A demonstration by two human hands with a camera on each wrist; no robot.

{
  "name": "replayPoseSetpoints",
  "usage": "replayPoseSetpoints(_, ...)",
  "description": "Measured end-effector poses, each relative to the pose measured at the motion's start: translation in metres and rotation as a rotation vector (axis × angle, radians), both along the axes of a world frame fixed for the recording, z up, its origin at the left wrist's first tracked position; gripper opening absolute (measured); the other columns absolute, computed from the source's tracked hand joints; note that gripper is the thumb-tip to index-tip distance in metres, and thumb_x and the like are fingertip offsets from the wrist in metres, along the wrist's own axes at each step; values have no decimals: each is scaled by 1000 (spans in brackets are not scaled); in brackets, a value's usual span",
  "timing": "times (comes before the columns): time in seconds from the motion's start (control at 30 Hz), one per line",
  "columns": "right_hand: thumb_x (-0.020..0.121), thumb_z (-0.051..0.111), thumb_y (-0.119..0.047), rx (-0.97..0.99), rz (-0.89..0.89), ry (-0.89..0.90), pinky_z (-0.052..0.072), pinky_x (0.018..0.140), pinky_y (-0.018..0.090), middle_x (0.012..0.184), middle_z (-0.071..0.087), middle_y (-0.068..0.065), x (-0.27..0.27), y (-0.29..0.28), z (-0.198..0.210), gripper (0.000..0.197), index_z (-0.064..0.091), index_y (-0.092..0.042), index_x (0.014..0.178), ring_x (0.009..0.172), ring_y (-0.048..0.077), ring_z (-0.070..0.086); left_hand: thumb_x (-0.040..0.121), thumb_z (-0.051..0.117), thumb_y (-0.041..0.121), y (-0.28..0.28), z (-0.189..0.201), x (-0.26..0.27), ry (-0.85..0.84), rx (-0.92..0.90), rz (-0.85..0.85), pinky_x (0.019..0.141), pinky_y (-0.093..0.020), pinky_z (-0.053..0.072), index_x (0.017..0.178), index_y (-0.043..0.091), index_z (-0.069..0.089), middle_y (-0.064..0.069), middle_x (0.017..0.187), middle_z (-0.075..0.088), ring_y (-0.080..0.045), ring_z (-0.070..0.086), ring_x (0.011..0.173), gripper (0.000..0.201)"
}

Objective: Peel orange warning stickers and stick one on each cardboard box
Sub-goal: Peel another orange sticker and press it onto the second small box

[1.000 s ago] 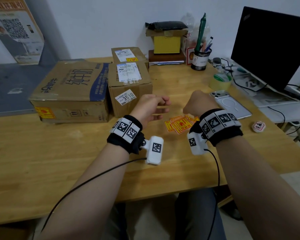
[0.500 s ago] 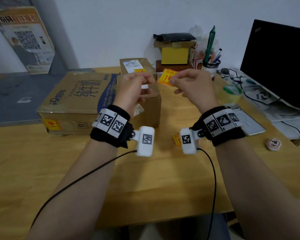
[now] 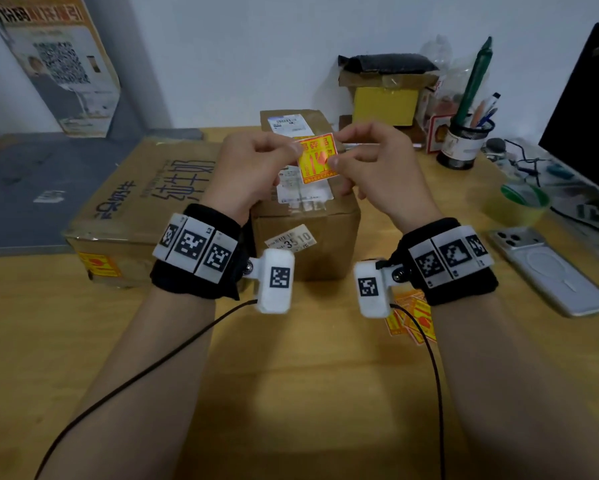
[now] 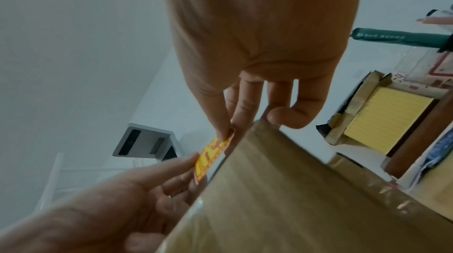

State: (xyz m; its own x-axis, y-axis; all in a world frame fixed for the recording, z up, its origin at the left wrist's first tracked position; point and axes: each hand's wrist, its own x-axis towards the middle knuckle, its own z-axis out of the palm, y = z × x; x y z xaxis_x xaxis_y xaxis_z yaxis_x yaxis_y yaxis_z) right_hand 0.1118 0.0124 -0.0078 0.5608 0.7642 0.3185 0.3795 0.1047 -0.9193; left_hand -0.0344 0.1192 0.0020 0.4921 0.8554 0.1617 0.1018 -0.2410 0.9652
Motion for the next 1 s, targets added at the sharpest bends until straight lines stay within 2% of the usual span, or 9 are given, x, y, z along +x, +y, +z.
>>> replayPoseSetpoints(0.1, 87, 76, -3, -4, 3, -6, 43, 44, 14, 69, 72, 2, 2, 6, 1, 22, 64, -10, 104, 46, 7, 62, 89, 73, 19, 5, -4, 1, -11, 51, 9, 45, -10, 39, 94, 13, 77, 0, 79, 72, 4, 53, 49, 9)
replayPoseSetpoints(0.2, 89, 73, -1, -39, 5, -49, 44, 47, 13, 64, 69, -6, 4, 10, -2, 16, 66, -14, 94, 49, 2, 60, 86, 76, 19, 7, -8, 4, -21, 52, 17, 43, -11, 37, 92, 11, 77, -1, 74, 71, 2, 51, 46, 10)
replayPoseSetpoints(0.3, 89, 72, -2, -79, -5, -129, 53, 61, 22, 71, 70, -5, 7, 13, -5, 23, 68, -24, 82, 64, 5, 64, 86, 75, 26, 9, -9, 5, 30, 65, -6, 41, -16, 36, 82, 19, 78, 4, 70, 74, -6, 50, 48, 8)
replayPoseSetpoints(0.37, 90, 68, -1, -79, -13, -168, 54, 70, 27, 80, 71, -5, 8, 14, -5, 27, 68, -26, 80, 75, 9, 66, 89, 71, 28, 10, -9, 4, 68, 89, -21, 41, -17, 34, 78, 22, 77, 7, 73, 75, -6, 50, 49, 15)
replayPoseSetpoints(0.57, 92, 64, 1, -60, -13, -183, 59, 77, 35, 90, 71, -5, 12, 15, -5, 25, 70, -22, 84, 81, 8, 65, 96, 64, 23, 9, -3, 0, 58, 13, -64, 39, -19, 34, 92, 15, 76, 4, 83, 77, -4, 51, 52, 15)
replayPoseSetpoints(0.7, 92, 65, 1, -58, -11, -193, 58, 76, 31, 94, 72, -1, 12, 16, -4, 22, 70, -19, 86, 83, 8, 65, 97, 63, 23, 10, -3, 0, 56, -9, -66, 38, -17, 33, 92, 18, 76, 6, 82, 77, -2, 52, 52, 14)
replayPoseSetpoints(0.77, 92, 64, 2, -53, -6, -188, 57, 74, 26, 92, 70, -4, 12, 16, -3, 21, 70, -18, 87, 80, 7, 64, 97, 62, 23, 11, -3, 0, 54, -17, -69, 39, -18, 33, 92, 20, 76, 6, 83, 77, -2, 52, 52, 15)
replayPoseSetpoints(0.9, 93, 64, 3, -42, -4, -173, 45, 58, 8, 81, 66, -9, 12, 12, 0, 19, 70, -14, 89, 60, -5, 59, 98, 61, 25, 10, -2, 0, 58, -19, -70, 39, -17, 33, 94, 20, 76, 5, 86, 78, -3, 53, 54, 17)
replayPoseSetpoints(1.0, 92, 65, 4, -28, 5, -166, 41, 51, 7, 77, 66, -8, 10, 11, 2, 19, 71, -14, 88, 56, -6, 57, 98, 61, 25, 10, -1, 0, 48, -28, -79, 39, -17, 32, 98, 18, 76, 5, 85, 77, -5, 53, 56, 17)
